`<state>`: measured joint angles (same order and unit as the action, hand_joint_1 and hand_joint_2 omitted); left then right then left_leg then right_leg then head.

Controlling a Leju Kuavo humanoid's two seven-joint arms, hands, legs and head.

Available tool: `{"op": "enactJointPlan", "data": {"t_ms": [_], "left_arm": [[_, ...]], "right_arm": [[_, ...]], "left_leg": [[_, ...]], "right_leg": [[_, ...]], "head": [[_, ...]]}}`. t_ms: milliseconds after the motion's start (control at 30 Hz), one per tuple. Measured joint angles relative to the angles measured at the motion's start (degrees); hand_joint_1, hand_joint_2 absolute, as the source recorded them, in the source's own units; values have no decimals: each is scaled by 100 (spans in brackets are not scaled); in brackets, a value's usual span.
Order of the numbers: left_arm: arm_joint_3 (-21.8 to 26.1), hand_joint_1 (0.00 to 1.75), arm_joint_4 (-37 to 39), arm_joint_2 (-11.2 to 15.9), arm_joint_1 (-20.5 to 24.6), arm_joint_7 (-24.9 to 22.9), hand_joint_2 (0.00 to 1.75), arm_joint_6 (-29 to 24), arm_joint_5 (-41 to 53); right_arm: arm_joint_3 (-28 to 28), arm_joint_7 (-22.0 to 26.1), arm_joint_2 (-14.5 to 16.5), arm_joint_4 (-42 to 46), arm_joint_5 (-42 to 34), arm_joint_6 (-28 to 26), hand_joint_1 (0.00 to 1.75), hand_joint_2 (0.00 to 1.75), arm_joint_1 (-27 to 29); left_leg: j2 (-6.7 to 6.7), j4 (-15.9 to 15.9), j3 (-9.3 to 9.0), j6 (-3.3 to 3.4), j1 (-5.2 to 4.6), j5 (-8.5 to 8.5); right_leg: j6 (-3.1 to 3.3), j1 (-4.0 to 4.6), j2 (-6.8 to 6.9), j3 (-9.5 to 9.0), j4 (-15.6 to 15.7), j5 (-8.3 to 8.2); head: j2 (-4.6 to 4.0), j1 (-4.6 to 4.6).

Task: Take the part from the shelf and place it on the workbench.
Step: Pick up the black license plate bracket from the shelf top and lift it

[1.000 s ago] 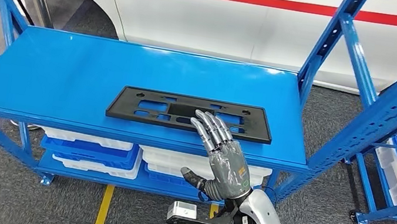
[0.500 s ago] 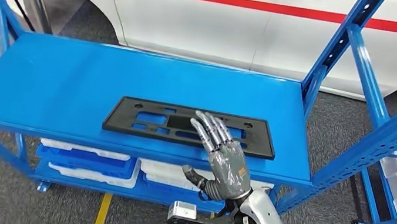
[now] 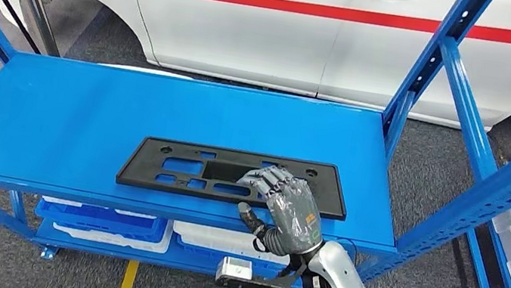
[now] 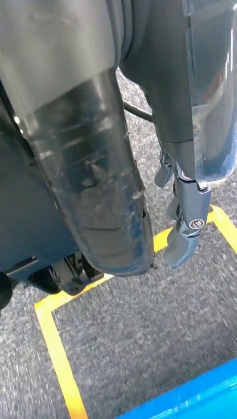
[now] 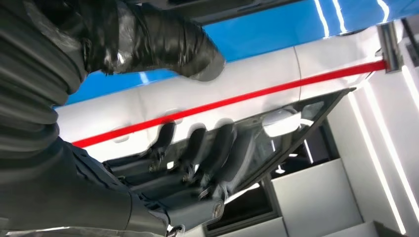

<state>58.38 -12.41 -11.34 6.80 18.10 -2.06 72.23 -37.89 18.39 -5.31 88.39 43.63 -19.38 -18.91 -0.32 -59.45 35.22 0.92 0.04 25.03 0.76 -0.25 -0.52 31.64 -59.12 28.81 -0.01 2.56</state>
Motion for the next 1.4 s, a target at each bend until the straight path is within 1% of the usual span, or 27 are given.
{"op": "enactJointPlan", "data": {"t_ms": [67, 133, 233, 267, 300, 333, 367, 400, 433, 500, 567, 633, 667, 733, 767, 800, 833, 900, 967, 1033, 1133, 1200, 1267, 1300, 1333, 1367, 1400], "left_arm": [[-2, 0, 0, -1, -1, -3, 0, -1, -3], [-4, 0, 0, -3, -3, -6, 0, -2, -4], [-13, 0, 0, -4, 18, -7, 0, -2, -4], [-16, 0, 0, -3, 17, -8, 0, -2, -3], [-18, 0, 0, -3, 13, -9, 0, -2, -2], [-20, 0, 0, -4, 9, -10, 0, -2, 0], [-21, 0, 0, -5, 6, -11, 0, -2, 2], [-23, 0, 0, -8, 4, -11, 0, -1, 4], [-25, 0, 0, -9, 8, -11, 0, 1, 6], [-28, 0, 0, -11, 17, -11, 0, -2, 7], [-30, 0, 0, -10, 22, -15, 0, -38, 7], [-33, 0, 0, -10, 22, -34, 0, -122, 7], [-36, 0, 0, -11, 24, -50, 0, -174, 8], [-48, 0, 0, -11, 23, -95, 0, -270, 16], [-56, 0, 0, -11, 18, -121, 0, -312, 22], [-63, 0, 0, -11, 11, -155, 0, -355, 28], [-69, 0, 0, -10, 5, -190, 0, -398, 36], [-80, 0, 0, -9, 6, -248, 0, -482, 46], [-91, 0, 0, -11, 21, -285, 0, -545, 52], [-103, 0, 0, -16, 33, -305, 0, -573, 53], [-113, 0, 0, -20, 20, -312, 0, -574, 51], [-118, 0, 0, -26, 28, -311, 0, -573, 50], [-122, 0, 0, -29, 34, -310, 0, -572, 48], [-122, 0, 0, -29, 32, -310, 0, -572, 46], [-122, 0, 0, -29, 29, -310, 0, -572, 45], [-122, 0, 0, -30, 27, -310, 0, -572, 44], [-122, 0, 0, -30, 26, -309, 0, -572, 42]], "right_arm": [[-9, -9, -1, 1, 37, 3, 0, 175, -4], [-17, -18, -2, 2, 59, -4, 0, 175, -17], [-34, -34, -8, -2, 67, -9, 0, 175, -12], [-42, -37, -13, -5, 73, -9, 0, 175, -6], [-49, -39, -19, -10, 80, -9, 0, 175, -2], [-54, -41, -23, -13, 87, -9, 0, 175, -2], [-56, -42, -26, -15, 93, -9, 0, 175, -4], [-57, -43, -29, -17, 100, -8, 0, 175, -7], [-59, -45, -31, -21, 105, -8, 0, 175, -11], [-65, -53, -37, -31, 116, -7, 0, 175, -11], [-70, -63, -43, -37, 123, -7, 0, 175, -7], [-71, -71, -46, -38, 133, -7, 0, 175, -12], [-72, -76, -46, -38, 139, -7, 0, 175, -14], [-73, -90, -46, -43, 148, -4, 0, 175, -10], [-74, -97, -47, -47, 152, 0, 0, 175, -5], [-76, -106, -48, -52, 155, 12, 0, 175, -1], [-78, -121, -49, -56, 156, 33, 0, 175, 0], [-79, -158, -50, -63, 156, 112, 0, 175, -3], [-81, -191, -55, -76, 150, 221, 0, 175, -17], [-90, -219, -69, -98, 129, 350, 0, 175, -35], [-116, -269, -136, -141, 53, 628, 0, 175, -94], [-134, -284, -209, -190, -3, 804, 0, 175, -160], [-148, -287, -285, -270, -47, 937, 0, 175, -204], [-155, -292, -326, -320, -67, 1004, 0, 175, -216], [-163, -300, -364, -368, -87, 1068, 0, 175, -234], [-171, -312, -402, -412, -111, 1129, 0, 175, -260], [-177, -323, -438, -450, -135, 1173, 0, 175, -293]], "left_leg": [[-2, 69, -31, 48, 19, 21], [3, 133, -101, 112, 53, 26], [11, 154, -167, 179, 63, 73], [11, 150, -188, 183, 63, 95], [9, 144, -218, 179, 65, 122], [5, 137, -256, 170, 67, 153], [1, 126, -302, 155, 69, 191], [-3, 119, -341, 134, 70, 229], [-8, 104, -364, 104, 62, 266], [-8, 98, -370, 35, 47, 302], [-1, 104, -371, -29, 48, 323], [4, -62, -319, -86, 61, 452], [5, -298, -212, -108, 66, 584], [7, -1025, 158, -130, 70, 887], [7, -1340, 341, -133, 71, 967], [7, -1486, 449, -130, 71, 940], [7, -1417, 455, -118, 70, 802], [7, -735, 203, -68, 64, 341], [2, -126, -47, -11, 38, 95], [-7, 27, -98, 24, 9, 106], [-6, 105, -129, 100, 47, 81], [1, 137, -152, 151, 62, 68], [2, 130, -153, 174, 57, 77], [1, 124, -155, 178, 55, 84], [-1, 116, -159, 178, 54, 93], [-4, 107, -169, 173, 54, 105], [-7, 97, -184, 163, 54, 120]], "right_leg": [[-52, 0, 3, -3, 1, 28], [-106, -1, 12, 97, -256, 187], [-164, -33, 20, 695, -1317, 585], [-178, -47, 21, 870, -1557, 599], [-188, -61, 22, 943, -1583, 490], [-191, -75, 24, 909, -1400, 284], [-189, -87, 28, 781, -1039, 13], [-179, -94, 34, 634, -677, -183], [-163, -85, 37, 502, -367, -294], [-119, -59, 31, 395, -125, -291], [-65, -49, 15, 379, -87, -278], [-8, -62, 18, 337, -45, -272], [19, -69, 27, 314, -27, -267], [58, -56, 44, 295, -25, -246], [72, -47, 46, 289, -27, -237], [82, -40, 43, 277, -29, -226], [86, -36, 36, 259, -31, -214], [75, -33, 21, 204, -33, -180], [32, -21, 14, 196, -48, -155], [-21, -15, 14, 225, -51, -159], [-106, -12, 18, 264, -147, -76], [-147, -26, 22, 495, -650, 206], [-175, -38, 24, 871, -1388, 504], [-183, -44, 25, 991, -1597, 532], [-185, -48, 25, 1014, -1603, 450], [-179, -52, 26, 916, -1368, 262], [-167, -53, 28, 736, -974, 34]], "head": [[0, 0], [1, 9], [1, 20], [1, 20], [1, 20], [1, 20], [1, 20], [1, 20], [1, 20], [1, 16], [1, 12], [1, 10], [1, 10], [0, 9], [0, 9], [0, 9], [1, 9], [1, 9], [1, 9], [1, 8], [1, 12], [1, 18], [1, 20], [1, 20], [0, 20], [0, 20], [0, 21]]}}
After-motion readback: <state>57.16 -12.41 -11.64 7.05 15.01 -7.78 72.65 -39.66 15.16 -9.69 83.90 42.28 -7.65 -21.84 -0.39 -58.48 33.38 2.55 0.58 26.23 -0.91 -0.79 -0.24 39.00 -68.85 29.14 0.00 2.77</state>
